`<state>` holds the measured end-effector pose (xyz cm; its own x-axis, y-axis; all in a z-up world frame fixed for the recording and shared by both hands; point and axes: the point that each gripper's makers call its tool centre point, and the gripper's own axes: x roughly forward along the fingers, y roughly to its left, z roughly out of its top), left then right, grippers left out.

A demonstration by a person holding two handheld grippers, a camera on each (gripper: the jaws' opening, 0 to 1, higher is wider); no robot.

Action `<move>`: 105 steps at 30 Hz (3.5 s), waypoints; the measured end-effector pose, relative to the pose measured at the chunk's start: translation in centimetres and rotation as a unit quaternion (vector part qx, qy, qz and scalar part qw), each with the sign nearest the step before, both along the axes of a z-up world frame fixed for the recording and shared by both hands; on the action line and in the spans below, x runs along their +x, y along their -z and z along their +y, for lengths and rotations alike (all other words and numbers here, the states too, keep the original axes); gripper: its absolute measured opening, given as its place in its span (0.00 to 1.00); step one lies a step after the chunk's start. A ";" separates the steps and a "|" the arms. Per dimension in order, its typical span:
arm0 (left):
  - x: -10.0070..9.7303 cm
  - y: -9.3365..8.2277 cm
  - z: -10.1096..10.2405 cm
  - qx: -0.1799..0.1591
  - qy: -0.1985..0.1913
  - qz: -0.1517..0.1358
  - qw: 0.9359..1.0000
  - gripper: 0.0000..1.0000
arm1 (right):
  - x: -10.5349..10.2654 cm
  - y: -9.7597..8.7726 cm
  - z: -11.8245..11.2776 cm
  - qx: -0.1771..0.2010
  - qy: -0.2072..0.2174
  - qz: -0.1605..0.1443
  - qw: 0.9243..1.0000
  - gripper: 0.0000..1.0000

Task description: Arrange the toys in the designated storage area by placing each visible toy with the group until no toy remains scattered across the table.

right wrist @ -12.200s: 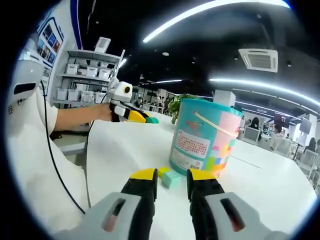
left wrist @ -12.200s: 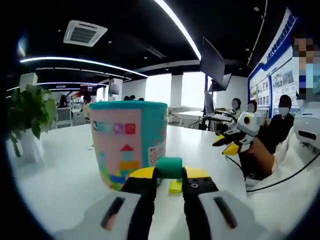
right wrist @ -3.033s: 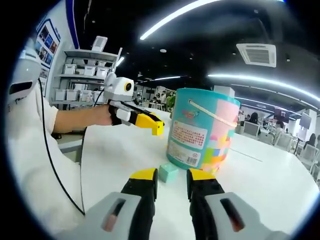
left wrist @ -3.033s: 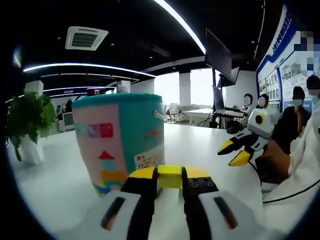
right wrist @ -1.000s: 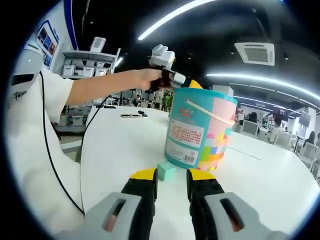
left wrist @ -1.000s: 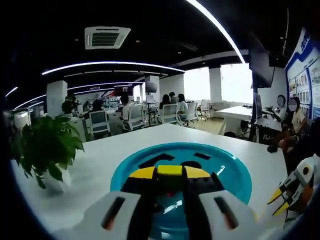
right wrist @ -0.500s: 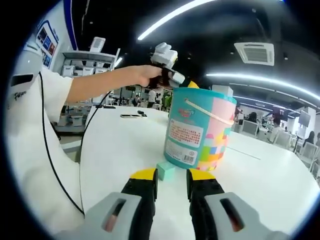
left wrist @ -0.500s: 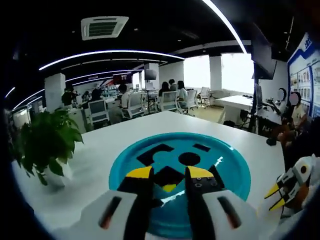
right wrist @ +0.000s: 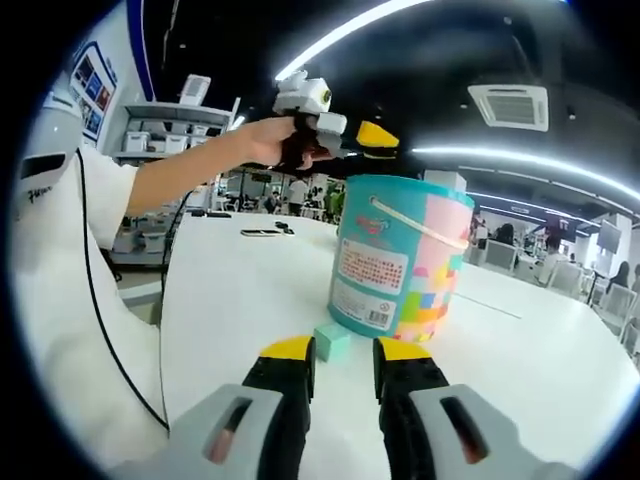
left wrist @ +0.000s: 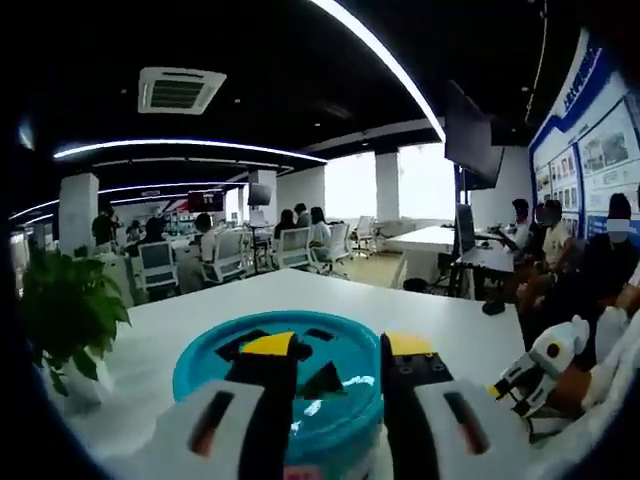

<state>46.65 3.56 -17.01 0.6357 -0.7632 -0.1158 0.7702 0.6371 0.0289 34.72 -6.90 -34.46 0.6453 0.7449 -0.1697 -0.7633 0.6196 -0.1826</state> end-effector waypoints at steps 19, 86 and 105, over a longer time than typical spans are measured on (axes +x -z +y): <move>-8.8 7.0 0.3 0.012 0.075 -0.062 0.995 0.42 | 0.4 -3.3 -3.6 0.028 0.039 -0.008 0.999 0.29; -6.8 21.9 -3.8 0.069 0.061 0.057 0.994 0.21 | -1.7 -6.2 -7.6 0.031 0.043 -0.030 0.998 0.35; -4.6 4.0 4.9 -0.015 0.004 -0.027 1.000 0.21 | -2.3 -5.8 -7.1 0.018 0.038 -0.040 0.998 0.33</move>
<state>42.06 8.47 -20.98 0.6337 -0.7714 -0.0586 0.7736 0.6316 0.0517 32.38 -14.05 -28.62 0.7105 0.6980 -0.0898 -0.6978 0.6823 -0.2180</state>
